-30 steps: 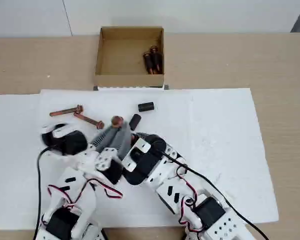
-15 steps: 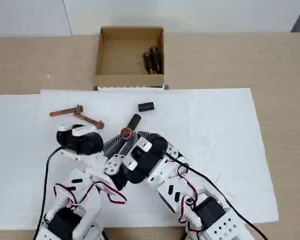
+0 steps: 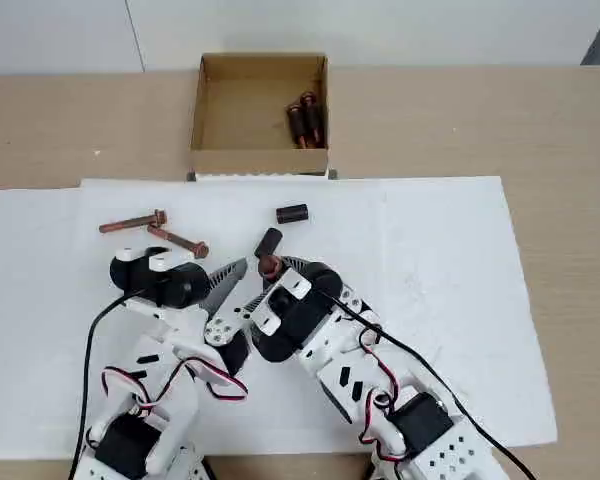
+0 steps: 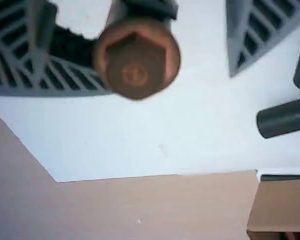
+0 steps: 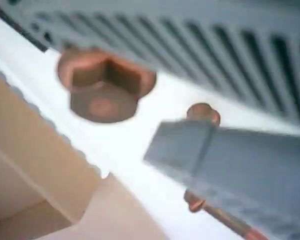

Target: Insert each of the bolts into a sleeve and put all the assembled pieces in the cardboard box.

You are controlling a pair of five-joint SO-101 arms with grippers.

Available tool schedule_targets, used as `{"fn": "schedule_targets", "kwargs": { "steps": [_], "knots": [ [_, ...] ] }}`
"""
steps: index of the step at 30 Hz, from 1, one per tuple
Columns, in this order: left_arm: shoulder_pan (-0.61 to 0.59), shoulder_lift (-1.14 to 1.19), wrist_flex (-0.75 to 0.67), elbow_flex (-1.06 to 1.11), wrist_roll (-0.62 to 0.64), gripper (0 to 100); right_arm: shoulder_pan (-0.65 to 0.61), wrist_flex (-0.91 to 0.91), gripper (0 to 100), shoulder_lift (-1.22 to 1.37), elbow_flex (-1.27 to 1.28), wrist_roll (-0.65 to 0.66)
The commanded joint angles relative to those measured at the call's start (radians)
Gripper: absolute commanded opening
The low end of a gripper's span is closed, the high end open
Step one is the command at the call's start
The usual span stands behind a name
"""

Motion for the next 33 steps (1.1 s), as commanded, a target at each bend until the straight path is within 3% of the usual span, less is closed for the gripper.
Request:
{"fn": "schedule_targets", "kwargs": {
  "steps": [1,7,9,12,15,20,26,33],
  "knots": [
    [-0.003,-0.006,0.005,-0.051,-0.009,23,0.010,-0.033,0.3,-0.008,-0.046,0.000],
    [-0.012,-0.006,0.017,-0.142,-0.011,21,0.068,-0.024,0.3,-0.008,-0.043,-0.014],
    [-0.041,-0.006,0.034,-0.189,-0.020,15,0.096,-0.022,0.3,-0.008,-0.044,-0.066],
    [-0.103,-0.008,0.035,-0.232,-0.132,0,0.143,0.002,0.3,-0.002,-0.052,-0.143],
    [-0.192,-0.009,0.052,-0.231,-0.270,1,0.193,0.068,0.3,0.002,-0.058,-0.213],
    [-0.341,-0.009,0.107,-0.122,-0.391,1,0.266,0.259,0.3,0.002,-0.084,-0.322],
    [-0.387,-0.009,0.160,0.061,-0.400,1,0.274,0.349,0.3,0.041,-0.213,-0.453],
    [-0.387,-0.009,0.167,0.159,-0.402,1,0.277,0.432,0.3,0.466,-0.568,-0.551]
  ]
}}
